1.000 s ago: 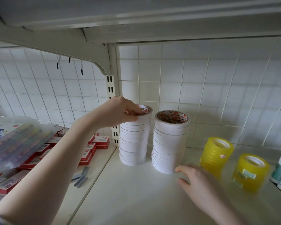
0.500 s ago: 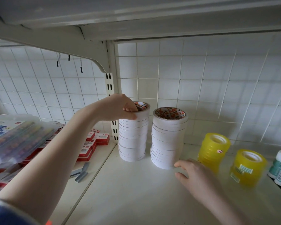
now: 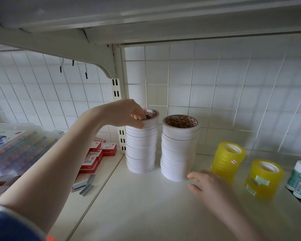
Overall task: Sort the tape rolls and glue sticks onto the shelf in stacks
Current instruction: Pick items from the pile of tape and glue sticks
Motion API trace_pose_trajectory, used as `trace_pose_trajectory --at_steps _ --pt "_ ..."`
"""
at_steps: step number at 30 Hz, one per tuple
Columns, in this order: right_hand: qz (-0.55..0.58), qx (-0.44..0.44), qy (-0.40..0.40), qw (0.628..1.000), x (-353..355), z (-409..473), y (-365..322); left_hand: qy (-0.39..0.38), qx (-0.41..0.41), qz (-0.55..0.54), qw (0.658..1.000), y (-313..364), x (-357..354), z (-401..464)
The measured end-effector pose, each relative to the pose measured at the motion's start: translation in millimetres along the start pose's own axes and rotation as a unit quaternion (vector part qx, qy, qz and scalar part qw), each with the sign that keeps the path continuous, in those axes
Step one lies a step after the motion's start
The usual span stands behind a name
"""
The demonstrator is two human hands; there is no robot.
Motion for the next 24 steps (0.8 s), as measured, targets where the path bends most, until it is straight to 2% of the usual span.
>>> trace_pose_trajectory --at_steps 8,16,20,24 --pt "-0.03 0.004 0.026 0.999 15 -12 2 0.052 0.027 0.058 0.997 4 -1 -7" --pt "-0.052 0.036 0.045 0.997 48 -40 19 0.14 0.075 0.121 0.98 10 0 -35" --pt "-0.059 0.037 0.032 0.997 62 -57 42 0.21 0.119 0.125 0.962 25 -6 -58" --pt "-0.071 0.031 0.062 0.995 77 -75 71 0.269 0.154 0.125 0.942 58 -32 -90"
Point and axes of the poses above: each hand's wrist, its own z-axis towards the middle knuckle, its own x-axis out of the back of the hand, y = z × x, the point moved 9 cm from there along z, towards the middle knuckle, and after that the axes turned 3 degrees about z, right-handed, at the moved point
